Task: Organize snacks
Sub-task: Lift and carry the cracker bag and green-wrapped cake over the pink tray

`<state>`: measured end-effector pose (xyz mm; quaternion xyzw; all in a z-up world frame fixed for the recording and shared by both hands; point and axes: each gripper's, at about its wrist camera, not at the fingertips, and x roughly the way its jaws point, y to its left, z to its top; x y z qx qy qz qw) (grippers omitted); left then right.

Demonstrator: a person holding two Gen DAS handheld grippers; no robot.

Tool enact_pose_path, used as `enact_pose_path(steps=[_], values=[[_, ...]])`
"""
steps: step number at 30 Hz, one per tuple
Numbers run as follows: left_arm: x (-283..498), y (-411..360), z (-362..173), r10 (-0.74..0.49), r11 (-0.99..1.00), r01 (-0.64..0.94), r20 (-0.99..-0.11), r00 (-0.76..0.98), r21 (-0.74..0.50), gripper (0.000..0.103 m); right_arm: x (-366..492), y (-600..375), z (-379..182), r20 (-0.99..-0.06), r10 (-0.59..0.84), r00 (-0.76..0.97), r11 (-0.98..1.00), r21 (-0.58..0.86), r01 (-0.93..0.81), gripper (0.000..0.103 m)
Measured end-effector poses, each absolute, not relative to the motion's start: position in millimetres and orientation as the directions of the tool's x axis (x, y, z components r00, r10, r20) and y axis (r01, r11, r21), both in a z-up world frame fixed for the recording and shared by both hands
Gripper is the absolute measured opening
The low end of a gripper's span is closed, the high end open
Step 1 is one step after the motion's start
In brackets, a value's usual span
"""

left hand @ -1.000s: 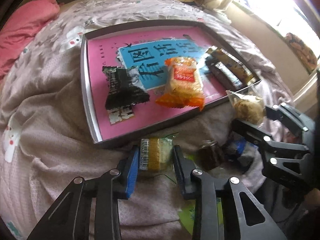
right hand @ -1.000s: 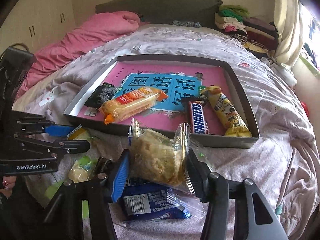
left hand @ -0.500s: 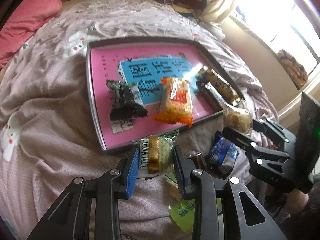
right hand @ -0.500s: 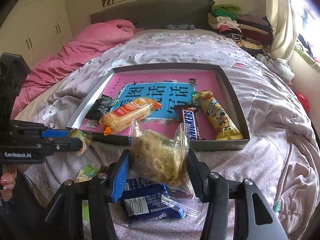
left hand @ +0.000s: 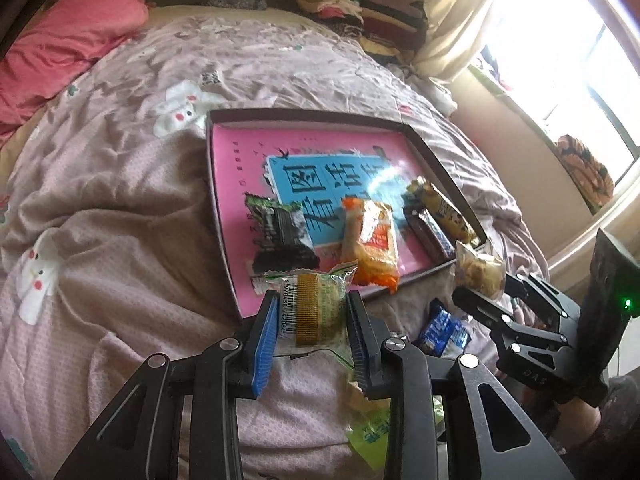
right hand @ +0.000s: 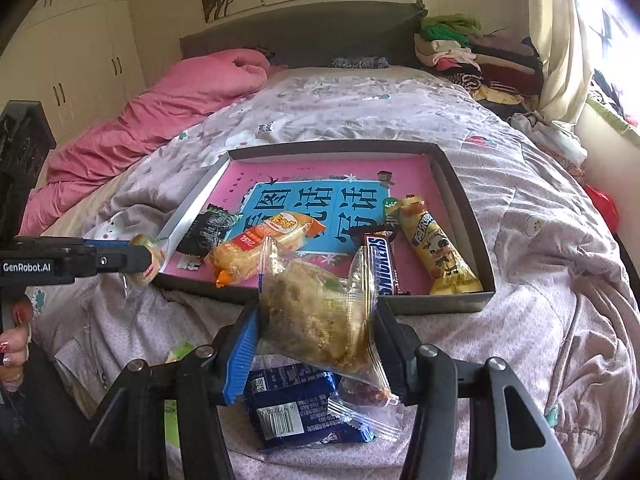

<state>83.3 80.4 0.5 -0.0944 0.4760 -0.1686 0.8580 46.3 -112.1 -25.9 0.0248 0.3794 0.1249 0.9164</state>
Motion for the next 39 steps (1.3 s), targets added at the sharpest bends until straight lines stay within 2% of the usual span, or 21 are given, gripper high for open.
enact_pose_path(steps=[20,39], values=[[85,93,16,-0.332,0.941,0.172,-0.702,0.630,-0.291,0.034,47,-120,-17,-0.665,0.229,0.710,0.973,0.133,-0.189,0.055],[94,76,12,-0.310,0.950,0.186,-0.703,0.640,-0.250,0.034,56,-134,-6,-0.635,0.206,0.744,0.978,0.141,-0.151,0.055]])
